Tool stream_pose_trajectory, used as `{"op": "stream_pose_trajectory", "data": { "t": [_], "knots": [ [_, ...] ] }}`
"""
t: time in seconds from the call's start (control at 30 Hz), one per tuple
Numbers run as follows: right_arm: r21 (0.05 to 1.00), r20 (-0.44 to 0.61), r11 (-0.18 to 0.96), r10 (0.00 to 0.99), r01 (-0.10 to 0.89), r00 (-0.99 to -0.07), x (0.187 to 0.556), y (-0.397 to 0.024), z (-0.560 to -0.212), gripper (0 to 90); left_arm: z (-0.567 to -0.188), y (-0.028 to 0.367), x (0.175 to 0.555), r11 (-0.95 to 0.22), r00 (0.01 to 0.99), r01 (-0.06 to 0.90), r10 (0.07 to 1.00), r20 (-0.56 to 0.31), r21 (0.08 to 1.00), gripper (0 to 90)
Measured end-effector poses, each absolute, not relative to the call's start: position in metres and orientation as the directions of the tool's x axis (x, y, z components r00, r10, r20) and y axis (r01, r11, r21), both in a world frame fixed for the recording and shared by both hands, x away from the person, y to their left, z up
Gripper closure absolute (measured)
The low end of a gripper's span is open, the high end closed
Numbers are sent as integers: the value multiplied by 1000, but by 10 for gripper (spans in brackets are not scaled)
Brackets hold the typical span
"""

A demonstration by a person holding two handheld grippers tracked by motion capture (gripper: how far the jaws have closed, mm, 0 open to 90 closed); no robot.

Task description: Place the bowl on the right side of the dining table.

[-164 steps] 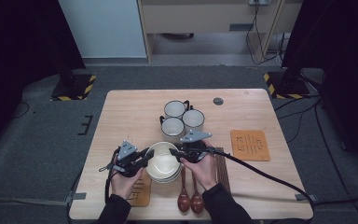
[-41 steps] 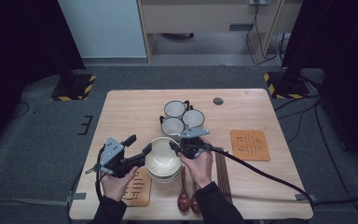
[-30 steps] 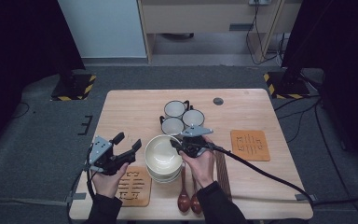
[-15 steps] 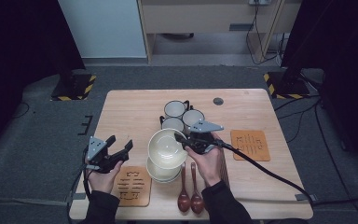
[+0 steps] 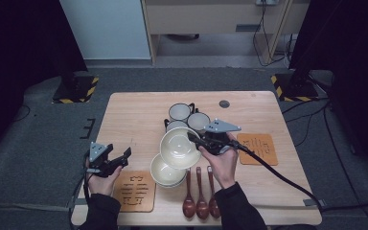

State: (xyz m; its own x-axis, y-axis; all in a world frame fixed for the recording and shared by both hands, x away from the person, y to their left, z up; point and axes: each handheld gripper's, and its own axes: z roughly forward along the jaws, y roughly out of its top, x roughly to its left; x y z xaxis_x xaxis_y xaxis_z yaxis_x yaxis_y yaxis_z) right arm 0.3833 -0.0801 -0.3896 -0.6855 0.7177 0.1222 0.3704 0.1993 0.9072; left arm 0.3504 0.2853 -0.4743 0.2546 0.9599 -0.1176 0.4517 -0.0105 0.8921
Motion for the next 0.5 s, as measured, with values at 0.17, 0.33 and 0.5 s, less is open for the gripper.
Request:
{"op": "stream_pose_trajectory", "data": {
  "t": [0.17, 0.33, 0.5],
  "knots": [
    [907, 122, 196, 725, 373, -677, 384, -88, -386, 821, -480, 289, 353, -31, 247, 472, 964, -99, 881, 207],
    [909, 116, 192, 737, 371, -666, 385, -96, -384, 821, -487, 293, 356, -40, 236, 496, 968, -90, 867, 199],
    [907, 111, 190, 754, 376, -648, 387, -108, -383, 821, -494, 298, 359, -34, 229, 532, 968, -105, 846, 192]
  ]
}}
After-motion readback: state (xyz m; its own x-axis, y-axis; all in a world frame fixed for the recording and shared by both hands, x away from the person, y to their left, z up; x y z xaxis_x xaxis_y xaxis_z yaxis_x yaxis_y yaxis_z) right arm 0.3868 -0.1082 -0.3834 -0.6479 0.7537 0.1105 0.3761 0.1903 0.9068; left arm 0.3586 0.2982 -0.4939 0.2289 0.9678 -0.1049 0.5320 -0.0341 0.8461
